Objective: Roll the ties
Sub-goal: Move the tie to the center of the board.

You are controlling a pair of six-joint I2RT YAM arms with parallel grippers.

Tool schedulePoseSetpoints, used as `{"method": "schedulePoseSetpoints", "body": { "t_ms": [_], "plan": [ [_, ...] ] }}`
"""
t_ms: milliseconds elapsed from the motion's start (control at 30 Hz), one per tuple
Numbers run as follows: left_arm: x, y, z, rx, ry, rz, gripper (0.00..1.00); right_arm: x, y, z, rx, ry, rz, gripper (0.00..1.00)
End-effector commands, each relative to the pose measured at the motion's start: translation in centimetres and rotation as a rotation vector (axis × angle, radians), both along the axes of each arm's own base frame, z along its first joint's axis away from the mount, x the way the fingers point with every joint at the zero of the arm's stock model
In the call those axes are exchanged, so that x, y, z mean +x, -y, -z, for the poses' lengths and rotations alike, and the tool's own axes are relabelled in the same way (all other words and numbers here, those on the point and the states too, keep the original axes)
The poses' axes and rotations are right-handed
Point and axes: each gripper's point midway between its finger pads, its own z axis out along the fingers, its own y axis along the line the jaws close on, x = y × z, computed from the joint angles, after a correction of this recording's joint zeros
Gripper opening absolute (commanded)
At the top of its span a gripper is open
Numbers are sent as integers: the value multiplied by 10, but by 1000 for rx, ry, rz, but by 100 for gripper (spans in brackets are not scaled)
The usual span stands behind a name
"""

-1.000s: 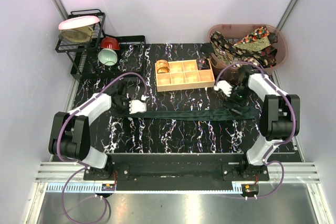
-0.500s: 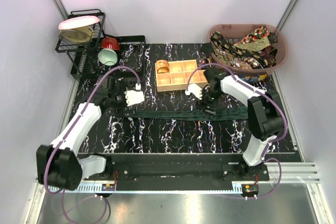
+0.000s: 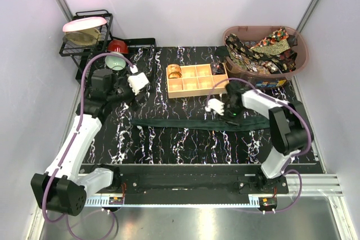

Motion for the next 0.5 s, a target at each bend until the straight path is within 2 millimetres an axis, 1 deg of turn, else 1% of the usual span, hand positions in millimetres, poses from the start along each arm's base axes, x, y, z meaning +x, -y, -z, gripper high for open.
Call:
{"method": "schedulePoseSetpoints", "body": {
  "t_ms": [0,33,67,100,133,200,233,267,333,367,433,467],
  "plan": [
    [0,20,-16,-58,2,119,99,-22,87,19,-146,-46,43,34],
    [-3,21,-10,-41,-14,141,99,-22,101,20,-173,-41,29,34],
    [0,20,-3,-26,-23,143,99,-24,115,21,-185,-46,44,34],
    [2,19,1,-21,-36,132,99,-26,136,21,-192,-53,90,34],
    [5,17,7,-9,-52,113,99,-26,153,21,-212,-51,89,33],
    [6,16,19,18,-77,122,99,-24,174,21,-227,-53,109,33],
    [3,16,25,49,-78,149,99,-26,197,20,-236,-51,135,33],
    [-1,17,34,67,-91,173,99,-26,207,19,-243,-53,136,33],
    [-11,22,44,89,-104,227,99,-26,232,18,-257,-46,153,34],
    [-16,24,51,89,-128,230,99,-27,238,17,-258,-45,157,34],
    [-20,30,57,103,-164,228,99,-25,247,14,-266,-30,128,34],
    [-22,32,64,116,-194,242,99,-27,251,14,-266,-30,131,33]
  ]
}}
